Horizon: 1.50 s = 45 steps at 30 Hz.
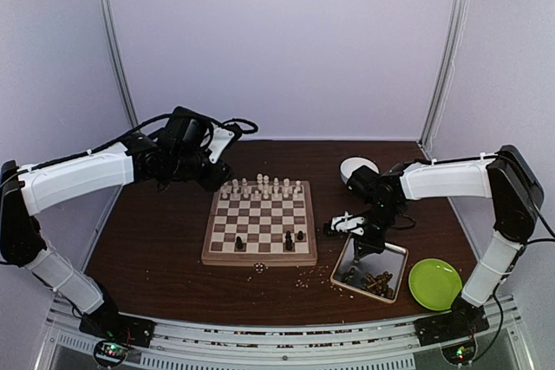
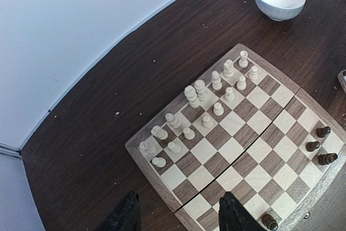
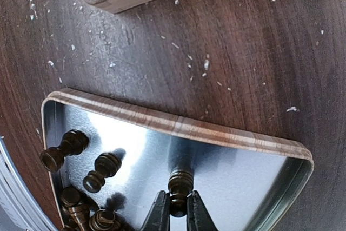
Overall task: Set up the chess pieces on the board
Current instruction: Pick up the pawn from the storage box, then place the pawn at c7.
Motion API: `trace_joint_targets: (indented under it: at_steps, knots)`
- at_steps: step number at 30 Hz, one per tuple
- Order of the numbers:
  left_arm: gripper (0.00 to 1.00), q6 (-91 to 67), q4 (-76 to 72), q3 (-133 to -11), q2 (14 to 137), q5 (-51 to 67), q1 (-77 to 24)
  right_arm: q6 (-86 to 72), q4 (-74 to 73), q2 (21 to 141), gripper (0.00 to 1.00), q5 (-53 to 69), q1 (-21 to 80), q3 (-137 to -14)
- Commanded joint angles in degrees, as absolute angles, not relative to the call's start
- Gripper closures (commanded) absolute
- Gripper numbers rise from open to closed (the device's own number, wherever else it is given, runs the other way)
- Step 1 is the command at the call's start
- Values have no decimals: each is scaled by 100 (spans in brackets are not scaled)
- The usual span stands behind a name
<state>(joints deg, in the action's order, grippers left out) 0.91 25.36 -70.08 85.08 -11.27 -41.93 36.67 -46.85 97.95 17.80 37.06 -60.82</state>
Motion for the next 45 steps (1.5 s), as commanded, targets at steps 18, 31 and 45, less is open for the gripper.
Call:
trace_joint_targets:
  at_steps: [18, 31, 45]
  knots:
    - [49, 35, 2470, -7172, 8470, -943, -4157, 3570, -5149, 9756, 99, 2892, 3221, -6535]
    - [49, 40, 2478, -7173, 8350, -1195, -4157, 3260, -5139, 9376, 98, 1935, 3334, -7019]
    - [48, -76, 2443, -7049, 7683, -2246, -4162, 3269, -5835, 10693, 98, 830, 4676, -9856]
